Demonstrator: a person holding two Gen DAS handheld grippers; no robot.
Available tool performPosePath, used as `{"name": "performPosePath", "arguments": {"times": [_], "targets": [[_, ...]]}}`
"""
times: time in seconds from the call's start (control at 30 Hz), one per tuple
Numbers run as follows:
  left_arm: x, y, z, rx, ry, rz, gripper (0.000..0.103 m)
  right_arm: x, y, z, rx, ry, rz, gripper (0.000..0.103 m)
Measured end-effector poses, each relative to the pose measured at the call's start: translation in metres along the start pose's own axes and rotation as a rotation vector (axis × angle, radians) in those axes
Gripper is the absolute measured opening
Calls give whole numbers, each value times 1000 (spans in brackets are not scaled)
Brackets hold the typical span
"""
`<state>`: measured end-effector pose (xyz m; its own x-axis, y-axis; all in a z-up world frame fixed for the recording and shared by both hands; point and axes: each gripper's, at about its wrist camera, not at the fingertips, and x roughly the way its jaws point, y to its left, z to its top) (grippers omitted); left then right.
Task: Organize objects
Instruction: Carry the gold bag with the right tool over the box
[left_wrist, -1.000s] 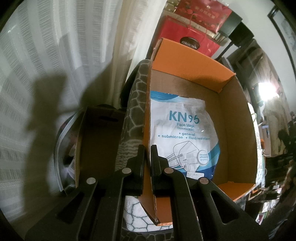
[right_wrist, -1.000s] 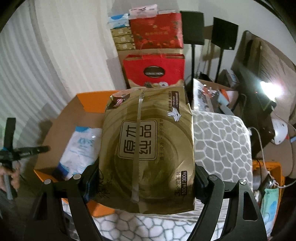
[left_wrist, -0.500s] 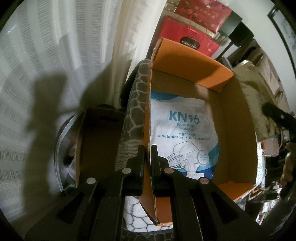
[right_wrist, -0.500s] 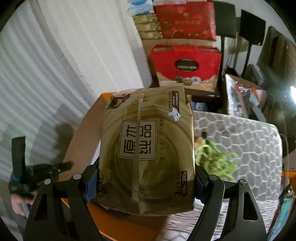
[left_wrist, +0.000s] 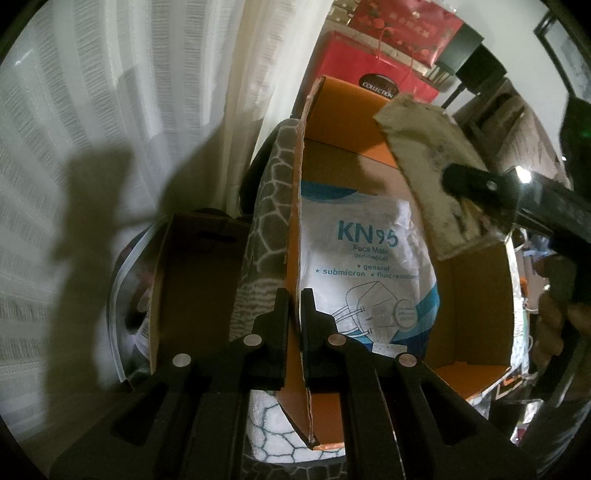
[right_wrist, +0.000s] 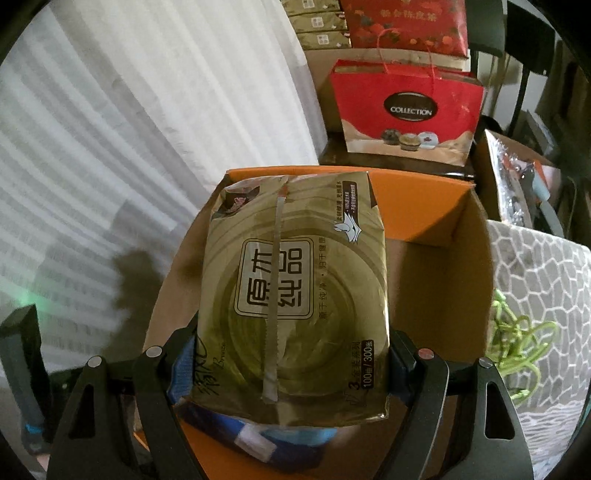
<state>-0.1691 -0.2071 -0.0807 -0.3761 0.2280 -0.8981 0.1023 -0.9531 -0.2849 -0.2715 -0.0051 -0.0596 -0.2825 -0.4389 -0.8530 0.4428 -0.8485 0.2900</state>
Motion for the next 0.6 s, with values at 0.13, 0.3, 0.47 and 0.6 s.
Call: {"name": "performPosePath", "arguments": {"times": [0.13,0.3,0.47,0.6], "targets": [[0,0,0,-5,0,-4,5,19,4,4,41,24,12,82],[0,0,2,-9,-2,-7,5,48,8,6,106,56,20,82],[0,2,2,-10,-2,-12,5,65,12,6,156,67,34,82],[1,3,1,-10,-3,-14,5,75,13,7,183,65,12,82]]}}
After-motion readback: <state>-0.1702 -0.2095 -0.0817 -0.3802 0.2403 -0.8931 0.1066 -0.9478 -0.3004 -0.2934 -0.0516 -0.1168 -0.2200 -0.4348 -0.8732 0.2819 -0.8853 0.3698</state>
